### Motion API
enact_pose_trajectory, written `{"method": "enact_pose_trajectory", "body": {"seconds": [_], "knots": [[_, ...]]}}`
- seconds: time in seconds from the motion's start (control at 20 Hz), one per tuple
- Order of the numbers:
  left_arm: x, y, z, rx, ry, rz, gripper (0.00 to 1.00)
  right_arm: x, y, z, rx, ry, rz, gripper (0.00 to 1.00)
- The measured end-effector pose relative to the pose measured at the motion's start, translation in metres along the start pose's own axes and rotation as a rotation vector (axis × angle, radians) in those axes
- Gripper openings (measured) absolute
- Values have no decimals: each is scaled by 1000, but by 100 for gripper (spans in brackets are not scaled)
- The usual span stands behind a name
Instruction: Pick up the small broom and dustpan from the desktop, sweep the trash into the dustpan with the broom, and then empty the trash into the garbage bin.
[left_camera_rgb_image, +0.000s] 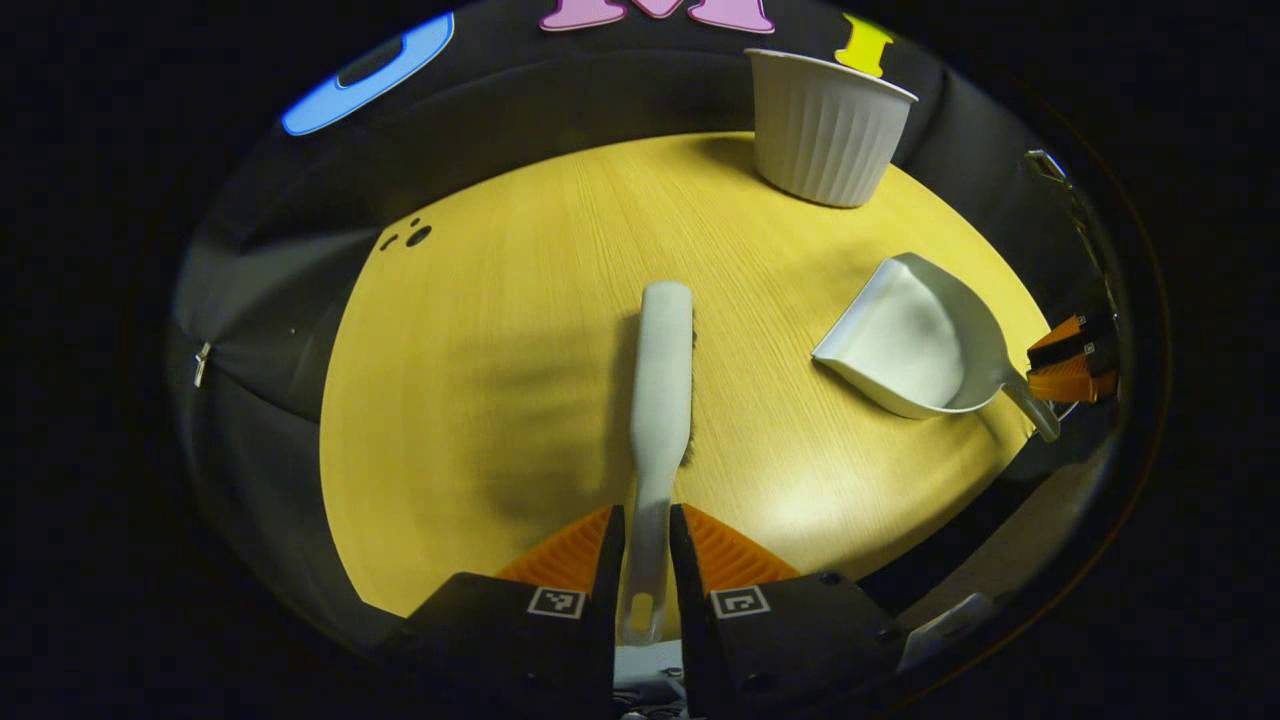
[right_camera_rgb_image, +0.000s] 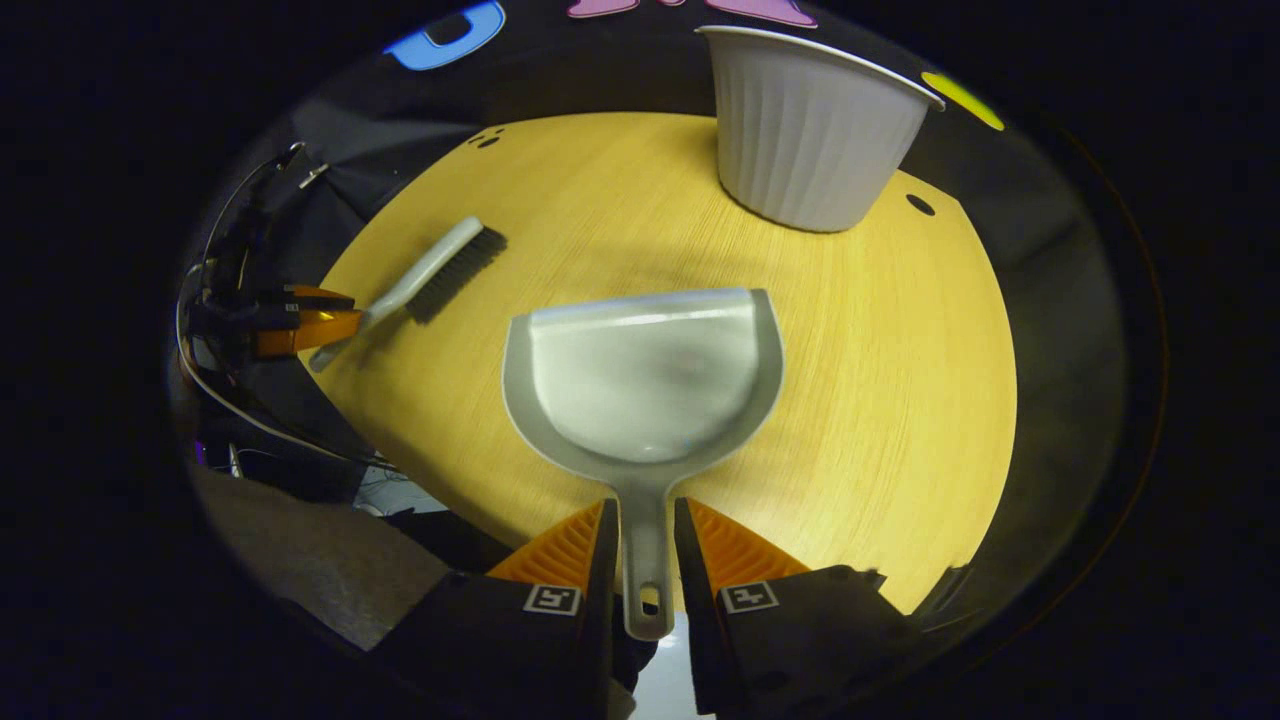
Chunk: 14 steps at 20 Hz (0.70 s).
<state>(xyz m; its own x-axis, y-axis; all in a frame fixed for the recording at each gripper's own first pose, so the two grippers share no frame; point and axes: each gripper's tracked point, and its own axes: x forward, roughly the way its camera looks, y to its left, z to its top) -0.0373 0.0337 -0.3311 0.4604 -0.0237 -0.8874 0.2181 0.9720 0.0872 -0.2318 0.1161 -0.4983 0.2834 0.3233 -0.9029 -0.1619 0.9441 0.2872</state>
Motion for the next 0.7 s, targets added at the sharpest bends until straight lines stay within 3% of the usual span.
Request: {"method": "enact_pose_trajectory", "body": {"seconds": [0.15,0.5,0.7], "knots": [[-27,0,25,-24,-84,2,31,-28,4,31,20,-126,-1,36],[-111,-13,125,-100,-469,-36,31,-100,32,121,27,-506,31,36],[-163,-6,161,-70,-672,-19,31,-145,47,157,2,-674,0,36]]}}
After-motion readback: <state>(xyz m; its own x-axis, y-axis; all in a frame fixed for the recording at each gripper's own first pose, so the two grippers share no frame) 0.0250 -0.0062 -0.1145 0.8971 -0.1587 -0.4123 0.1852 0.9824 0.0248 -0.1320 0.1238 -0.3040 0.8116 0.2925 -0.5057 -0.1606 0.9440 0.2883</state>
